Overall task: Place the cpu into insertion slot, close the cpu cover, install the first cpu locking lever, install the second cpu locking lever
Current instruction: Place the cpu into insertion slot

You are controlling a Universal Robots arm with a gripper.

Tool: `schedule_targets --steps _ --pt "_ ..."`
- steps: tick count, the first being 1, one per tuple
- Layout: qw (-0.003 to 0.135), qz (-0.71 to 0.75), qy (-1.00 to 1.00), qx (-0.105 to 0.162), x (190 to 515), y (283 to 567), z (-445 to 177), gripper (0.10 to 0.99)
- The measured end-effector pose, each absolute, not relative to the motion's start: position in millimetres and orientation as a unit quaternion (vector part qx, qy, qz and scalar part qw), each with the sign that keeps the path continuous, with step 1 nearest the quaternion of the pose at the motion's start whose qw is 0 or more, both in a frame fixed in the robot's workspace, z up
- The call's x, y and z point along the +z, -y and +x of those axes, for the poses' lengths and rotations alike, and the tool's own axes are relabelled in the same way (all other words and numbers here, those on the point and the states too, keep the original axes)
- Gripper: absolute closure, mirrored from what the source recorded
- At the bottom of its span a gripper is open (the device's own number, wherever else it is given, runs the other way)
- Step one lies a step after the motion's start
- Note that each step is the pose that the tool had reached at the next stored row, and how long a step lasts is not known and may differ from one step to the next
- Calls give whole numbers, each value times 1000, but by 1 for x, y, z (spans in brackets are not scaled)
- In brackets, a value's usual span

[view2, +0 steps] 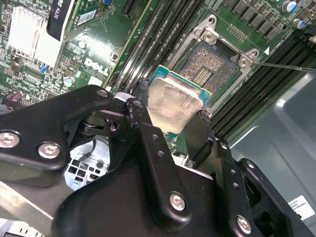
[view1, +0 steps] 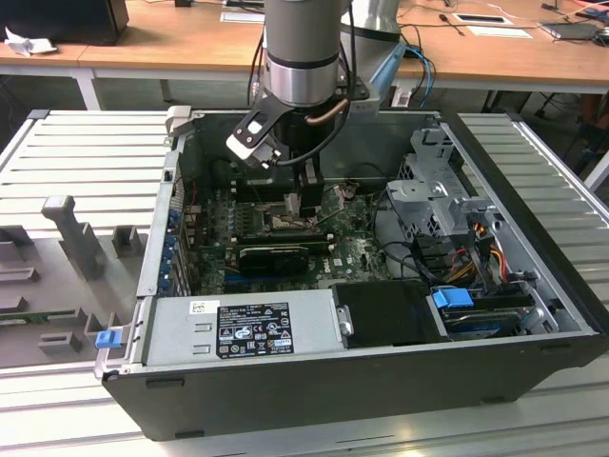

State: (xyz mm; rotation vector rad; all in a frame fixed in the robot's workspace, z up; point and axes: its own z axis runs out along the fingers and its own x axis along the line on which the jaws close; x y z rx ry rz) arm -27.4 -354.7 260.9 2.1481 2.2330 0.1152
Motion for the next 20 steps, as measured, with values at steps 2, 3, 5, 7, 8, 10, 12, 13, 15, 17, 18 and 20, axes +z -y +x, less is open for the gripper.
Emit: schedule_targets --steps 2,3,5,7,8,10,12,13,15,17,18,20 --pt "21 693 -720 37 260 355 -28 557" --pt "21 693 -720 37 260 355 -28 557" --pt "20 693 -720 37 259 354 -28 557" --pt "20 693 -720 37 256 353 -28 557" --pt "21 693 -720 37 256 353 -28 557" --pt "21 693 -720 37 256 353 -29 557" --pt "21 693 -720 37 255 352 -29 557" --pt "21 693 -720 37 255 352 -29 557" --pt "20 693 -720 37 255 351 -29 557" --pt "20 693 -720 37 255 350 -29 557" --pt "21 693 -720 37 255 350 -29 557" --pt "21 693 -720 37 254 349 -29 557"
